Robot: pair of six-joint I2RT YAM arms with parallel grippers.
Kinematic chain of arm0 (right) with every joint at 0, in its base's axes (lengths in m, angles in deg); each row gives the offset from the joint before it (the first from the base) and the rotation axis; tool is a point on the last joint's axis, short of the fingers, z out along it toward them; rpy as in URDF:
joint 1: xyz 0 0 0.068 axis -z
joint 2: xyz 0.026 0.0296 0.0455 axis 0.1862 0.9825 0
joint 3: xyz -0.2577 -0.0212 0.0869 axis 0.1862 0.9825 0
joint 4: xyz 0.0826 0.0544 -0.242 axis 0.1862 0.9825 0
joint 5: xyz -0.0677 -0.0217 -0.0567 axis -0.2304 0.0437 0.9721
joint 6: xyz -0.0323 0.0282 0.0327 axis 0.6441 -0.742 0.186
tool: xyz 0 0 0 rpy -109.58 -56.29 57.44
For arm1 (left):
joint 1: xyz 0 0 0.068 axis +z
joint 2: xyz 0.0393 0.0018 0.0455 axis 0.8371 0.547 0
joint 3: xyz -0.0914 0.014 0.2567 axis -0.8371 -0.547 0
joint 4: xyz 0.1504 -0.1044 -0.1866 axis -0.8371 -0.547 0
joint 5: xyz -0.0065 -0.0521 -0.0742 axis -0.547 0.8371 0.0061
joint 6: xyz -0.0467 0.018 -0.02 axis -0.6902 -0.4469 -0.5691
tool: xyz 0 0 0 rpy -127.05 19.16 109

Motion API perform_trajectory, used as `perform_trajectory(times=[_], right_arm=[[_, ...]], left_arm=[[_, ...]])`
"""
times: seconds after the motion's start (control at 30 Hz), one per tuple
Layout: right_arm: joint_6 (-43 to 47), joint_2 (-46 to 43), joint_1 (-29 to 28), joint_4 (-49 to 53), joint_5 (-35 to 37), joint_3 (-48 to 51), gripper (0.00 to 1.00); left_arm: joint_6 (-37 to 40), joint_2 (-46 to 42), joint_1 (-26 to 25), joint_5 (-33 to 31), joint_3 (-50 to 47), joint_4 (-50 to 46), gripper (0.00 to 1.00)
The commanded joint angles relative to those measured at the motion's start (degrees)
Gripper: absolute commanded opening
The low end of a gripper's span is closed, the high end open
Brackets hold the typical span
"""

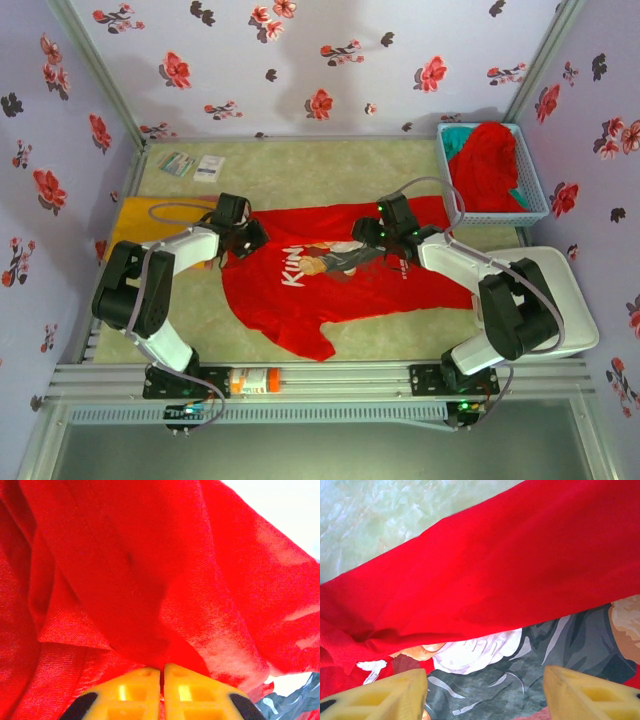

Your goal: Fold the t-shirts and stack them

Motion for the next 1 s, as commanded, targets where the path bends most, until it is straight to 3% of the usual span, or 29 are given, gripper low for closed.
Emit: perform_trajectory(times=[0.0, 0.37, 0.57, 0.8, 0.97], right_arm=[[-0.17, -0.98, 0.51, 0.9, 0.3, 0.65, 0.62], [-0.24, -1.05, 0.76, 1.1, 0.22, 0.58, 0.62], [-0.18, -1.41, 0.96, 0.91, 0.21, 0.74, 0.62], [-0.23, -1.21, 1.19, 0.49, -0.21, 1.0, 0.62], [-0.55, -1.12, 1.27, -0.57, -0.58, 1.77, 0.62]], left_arm=[[0.89, 0.32, 0.28, -0.93, 0.65, -0.79, 0.03], [0.53, -3.17, 0.19, -0.58, 0.3, -3.66, 0.0], [-4.7, -9.13, -0.47, 1.24, -2.3, -2.85, 0.0], [-12.41, -19.41, -4.09, 0.64, -6.54, -3.1, 0.0], [-17.71, -26.66, -9.72, -5.4, -8.1, -5.61, 0.0]])
